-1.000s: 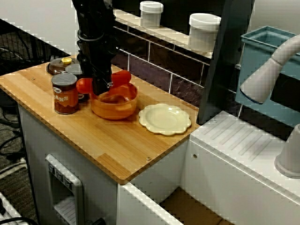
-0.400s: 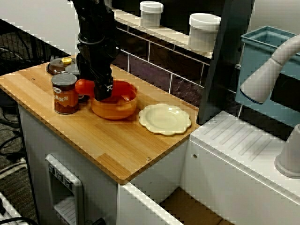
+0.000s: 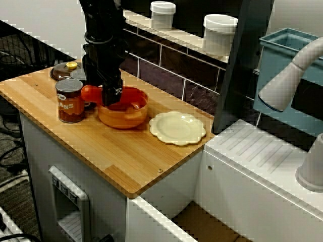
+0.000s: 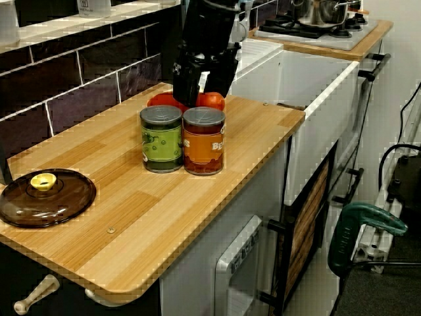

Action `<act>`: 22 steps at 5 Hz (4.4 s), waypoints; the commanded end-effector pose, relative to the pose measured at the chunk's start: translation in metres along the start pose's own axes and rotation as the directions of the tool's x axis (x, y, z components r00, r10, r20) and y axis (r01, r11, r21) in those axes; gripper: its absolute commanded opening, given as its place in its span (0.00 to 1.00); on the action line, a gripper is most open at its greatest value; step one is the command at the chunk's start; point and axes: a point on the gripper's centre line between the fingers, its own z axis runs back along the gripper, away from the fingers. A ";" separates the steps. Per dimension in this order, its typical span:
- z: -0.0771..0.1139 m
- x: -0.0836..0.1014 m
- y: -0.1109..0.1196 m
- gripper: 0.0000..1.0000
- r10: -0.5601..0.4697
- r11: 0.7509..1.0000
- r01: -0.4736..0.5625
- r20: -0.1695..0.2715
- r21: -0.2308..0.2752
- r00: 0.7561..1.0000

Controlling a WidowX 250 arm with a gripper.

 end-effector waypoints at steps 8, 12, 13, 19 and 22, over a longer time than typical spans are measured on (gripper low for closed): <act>0.047 0.010 -0.031 1.00 -0.058 0.997 0.059 0.013 -0.057 0.998; 0.055 0.019 -0.089 1.00 0.168 0.985 -0.169 -0.048 -0.031 0.985; 0.049 0.022 -0.088 1.00 0.155 0.987 -0.158 -0.096 -0.023 0.983; 0.020 0.021 -0.048 1.00 0.144 0.988 -0.150 -0.131 -0.038 0.981; 0.000 0.044 -0.047 1.00 0.253 0.964 -0.263 -0.146 -0.048 0.956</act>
